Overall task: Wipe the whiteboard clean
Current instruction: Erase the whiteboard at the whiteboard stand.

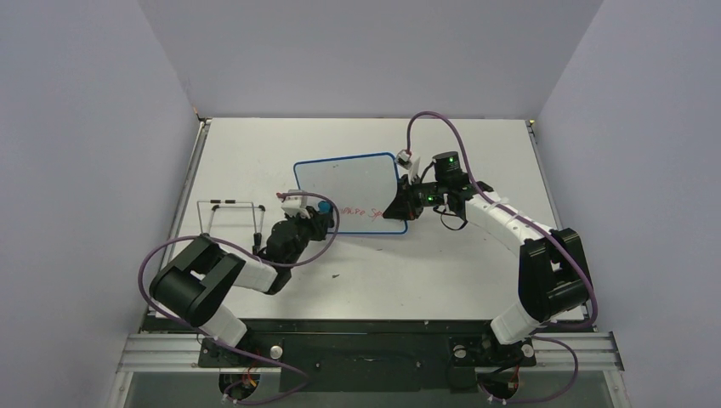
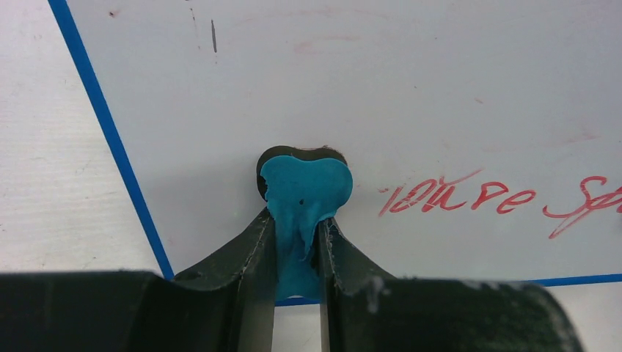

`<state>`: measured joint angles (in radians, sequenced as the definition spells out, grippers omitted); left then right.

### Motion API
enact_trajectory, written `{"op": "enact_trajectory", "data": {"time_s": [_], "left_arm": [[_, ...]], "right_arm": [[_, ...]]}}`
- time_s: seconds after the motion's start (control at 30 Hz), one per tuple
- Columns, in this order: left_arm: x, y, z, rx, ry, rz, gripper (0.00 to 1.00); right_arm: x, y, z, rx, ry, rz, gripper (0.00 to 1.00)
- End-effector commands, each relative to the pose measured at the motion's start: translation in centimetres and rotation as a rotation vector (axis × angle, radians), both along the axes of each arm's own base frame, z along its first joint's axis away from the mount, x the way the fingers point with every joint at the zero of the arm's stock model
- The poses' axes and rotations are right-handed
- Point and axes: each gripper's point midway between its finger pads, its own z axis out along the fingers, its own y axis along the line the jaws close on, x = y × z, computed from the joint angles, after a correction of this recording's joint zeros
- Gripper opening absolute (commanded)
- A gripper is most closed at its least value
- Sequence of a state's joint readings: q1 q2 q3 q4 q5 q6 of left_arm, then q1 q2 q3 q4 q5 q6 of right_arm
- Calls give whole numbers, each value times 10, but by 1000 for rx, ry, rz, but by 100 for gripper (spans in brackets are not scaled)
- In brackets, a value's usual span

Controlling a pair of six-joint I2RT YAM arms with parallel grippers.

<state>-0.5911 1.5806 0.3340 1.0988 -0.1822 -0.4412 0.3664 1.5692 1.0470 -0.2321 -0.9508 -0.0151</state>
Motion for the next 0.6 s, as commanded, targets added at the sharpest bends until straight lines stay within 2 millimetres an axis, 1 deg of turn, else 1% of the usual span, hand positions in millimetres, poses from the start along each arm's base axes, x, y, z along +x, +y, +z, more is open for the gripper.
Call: {"op": "enact_trajectory", "data": {"time_s": [0.0,0.1,0.17,0.27,0.3,0.4,0.47,0.57], "left_arm": [[5,6,10,-16,-20,13,0],[-2,10,0,-29,-11,28,0],[-4,6,-1,-38,-12,22,0],[-8,-14,5,-53,-25,-28,0],[-6,-21,11,-59,-37,-45,0],[-9,-43,22,-56,-59,-100,0],[-9,-51,28,-47,-71,-117,0],[-11,-54,26,-29,-70,-124,0]], "right_arm": [[-21,8,3,11,26,73,0],[-21,7,2,10,28,73,0],[-21,8,2,10,27,74,0],[-21,9,2,10,27,77,0],[-21,9,2,10,26,77,0],[-21,8,3,10,24,76,0],[-21,9,3,11,25,76,0],[-21,9,3,11,27,77,0]]}}
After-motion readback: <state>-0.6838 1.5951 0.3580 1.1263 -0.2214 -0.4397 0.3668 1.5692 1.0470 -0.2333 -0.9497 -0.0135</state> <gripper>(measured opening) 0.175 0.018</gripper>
